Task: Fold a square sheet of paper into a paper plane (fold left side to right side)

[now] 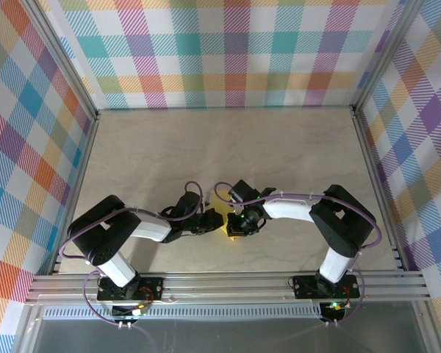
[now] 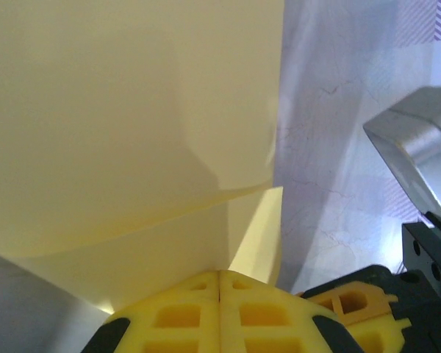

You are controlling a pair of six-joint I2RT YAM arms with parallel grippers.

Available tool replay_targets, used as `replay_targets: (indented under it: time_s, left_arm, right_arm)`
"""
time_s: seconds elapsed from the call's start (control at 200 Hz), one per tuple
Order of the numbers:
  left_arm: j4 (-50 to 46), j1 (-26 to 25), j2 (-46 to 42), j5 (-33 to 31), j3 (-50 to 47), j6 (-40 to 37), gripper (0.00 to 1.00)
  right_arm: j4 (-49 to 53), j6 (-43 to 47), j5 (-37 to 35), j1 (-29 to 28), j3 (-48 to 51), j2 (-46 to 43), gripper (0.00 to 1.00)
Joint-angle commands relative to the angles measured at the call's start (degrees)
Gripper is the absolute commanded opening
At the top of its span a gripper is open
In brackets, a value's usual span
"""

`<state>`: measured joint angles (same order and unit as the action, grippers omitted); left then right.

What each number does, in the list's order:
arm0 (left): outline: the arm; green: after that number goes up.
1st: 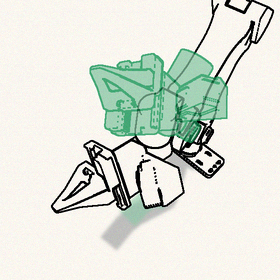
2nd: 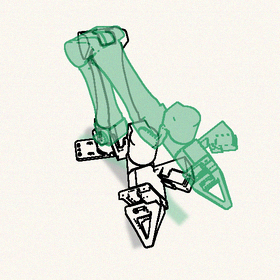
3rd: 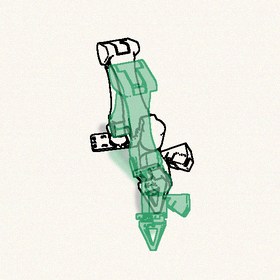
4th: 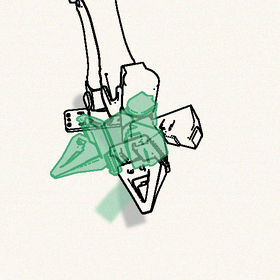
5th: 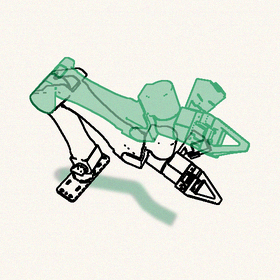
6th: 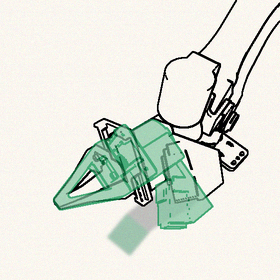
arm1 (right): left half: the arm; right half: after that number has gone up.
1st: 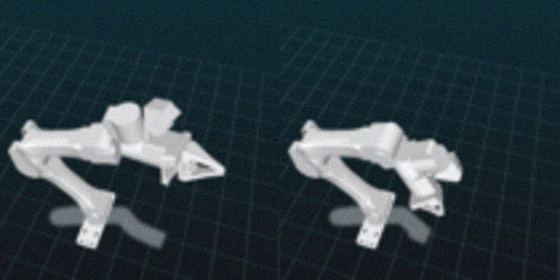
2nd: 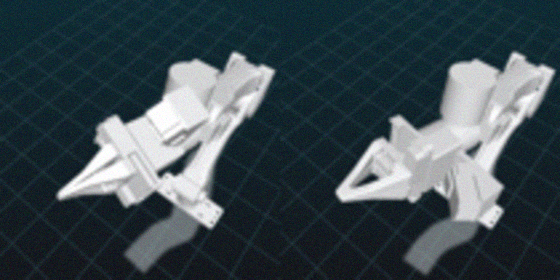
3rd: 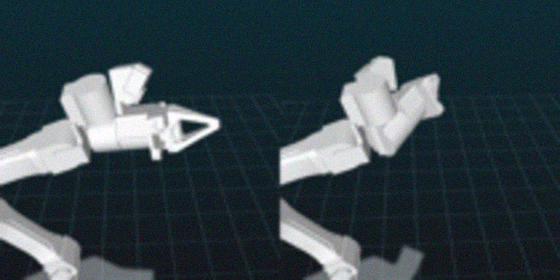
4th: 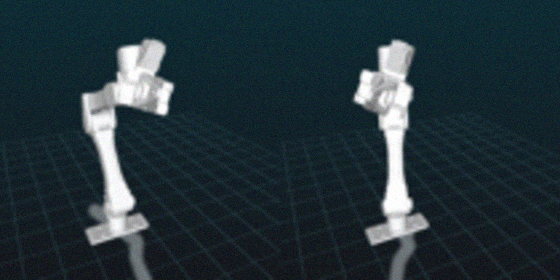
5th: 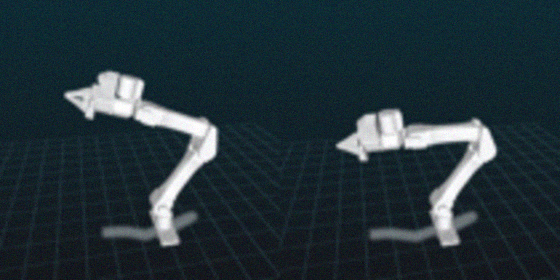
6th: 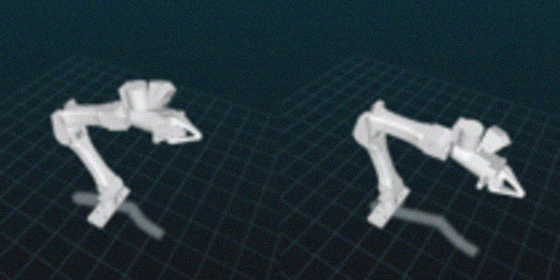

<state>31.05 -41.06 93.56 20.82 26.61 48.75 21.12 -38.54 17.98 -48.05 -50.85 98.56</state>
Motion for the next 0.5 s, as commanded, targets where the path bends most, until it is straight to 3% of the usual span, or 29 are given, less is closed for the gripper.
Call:
replay_targets:
  time_s: [0.0, 0.495]
  left_arm:
    - [-6.78, 3.53, 1.14, -5.28, 1.02, -3.51, 0.08]
    - [-7.63, 11.22, 3.28, -4.28, 2.13, -9.02, 0.07]
  right_arm:
    - [11.14, 0.32, -8.49, -0.02, 2.85, 3.48, 0.00]
    - [11.39, 0.18, -8.57, -0.03, 2.87, 2.91, 0.00]
